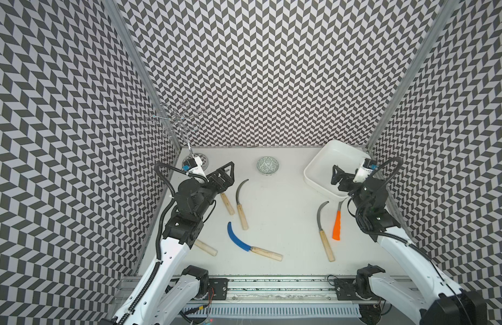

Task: Put small sickles into storage boxes
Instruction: Move the distractor to the center of the board.

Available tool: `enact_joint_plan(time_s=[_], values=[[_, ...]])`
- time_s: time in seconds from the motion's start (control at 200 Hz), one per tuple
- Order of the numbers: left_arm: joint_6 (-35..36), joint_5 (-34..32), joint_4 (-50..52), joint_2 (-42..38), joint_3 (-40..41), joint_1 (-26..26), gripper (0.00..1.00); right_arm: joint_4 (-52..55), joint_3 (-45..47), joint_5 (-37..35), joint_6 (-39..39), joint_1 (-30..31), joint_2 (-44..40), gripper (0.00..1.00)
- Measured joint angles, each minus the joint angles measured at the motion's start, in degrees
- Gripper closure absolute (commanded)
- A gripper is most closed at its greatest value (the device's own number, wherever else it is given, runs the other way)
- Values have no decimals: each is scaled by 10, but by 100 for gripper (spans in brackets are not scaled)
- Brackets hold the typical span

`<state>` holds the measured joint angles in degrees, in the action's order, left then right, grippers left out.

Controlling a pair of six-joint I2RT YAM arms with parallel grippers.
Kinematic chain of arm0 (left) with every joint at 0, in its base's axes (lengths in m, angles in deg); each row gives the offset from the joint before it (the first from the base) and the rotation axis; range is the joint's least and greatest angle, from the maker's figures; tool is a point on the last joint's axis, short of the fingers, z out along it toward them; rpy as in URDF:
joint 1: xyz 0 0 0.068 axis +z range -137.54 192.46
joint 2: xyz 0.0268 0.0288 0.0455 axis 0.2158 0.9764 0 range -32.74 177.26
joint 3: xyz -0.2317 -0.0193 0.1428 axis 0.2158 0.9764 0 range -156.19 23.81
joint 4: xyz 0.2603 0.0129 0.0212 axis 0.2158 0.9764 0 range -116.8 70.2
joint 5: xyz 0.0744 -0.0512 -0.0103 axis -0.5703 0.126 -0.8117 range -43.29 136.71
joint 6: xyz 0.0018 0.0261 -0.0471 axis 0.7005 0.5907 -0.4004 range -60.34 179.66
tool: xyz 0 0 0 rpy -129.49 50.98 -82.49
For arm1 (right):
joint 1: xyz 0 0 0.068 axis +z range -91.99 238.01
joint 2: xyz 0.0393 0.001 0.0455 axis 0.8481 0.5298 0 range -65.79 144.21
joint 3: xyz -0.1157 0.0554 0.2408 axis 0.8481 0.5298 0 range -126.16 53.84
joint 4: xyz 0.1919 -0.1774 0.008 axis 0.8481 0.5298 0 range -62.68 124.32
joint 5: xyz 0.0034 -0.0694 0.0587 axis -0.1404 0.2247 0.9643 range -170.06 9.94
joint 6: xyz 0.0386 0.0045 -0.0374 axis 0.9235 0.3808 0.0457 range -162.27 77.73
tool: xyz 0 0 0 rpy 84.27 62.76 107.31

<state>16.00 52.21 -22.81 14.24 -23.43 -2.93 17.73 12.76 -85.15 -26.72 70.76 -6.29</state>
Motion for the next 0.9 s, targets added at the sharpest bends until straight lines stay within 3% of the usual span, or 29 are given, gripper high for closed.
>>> enact_joint_plan(time_s=[0.351,0.556,0.641,0.761,0.901], values=[[28,97,82,-96,-21,-7,0,45,-200,107,24,139,263,2],[65,152,113,-89,-12,-11,0,26,-269,172,80,152,398,9],[76,162,116,-87,2,-11,0,21,-293,183,99,152,445,11],[88,173,115,-80,24,-11,1,11,-332,190,118,151,501,22],[100,183,115,-70,45,-11,0,-3,-381,193,135,145,551,26]])
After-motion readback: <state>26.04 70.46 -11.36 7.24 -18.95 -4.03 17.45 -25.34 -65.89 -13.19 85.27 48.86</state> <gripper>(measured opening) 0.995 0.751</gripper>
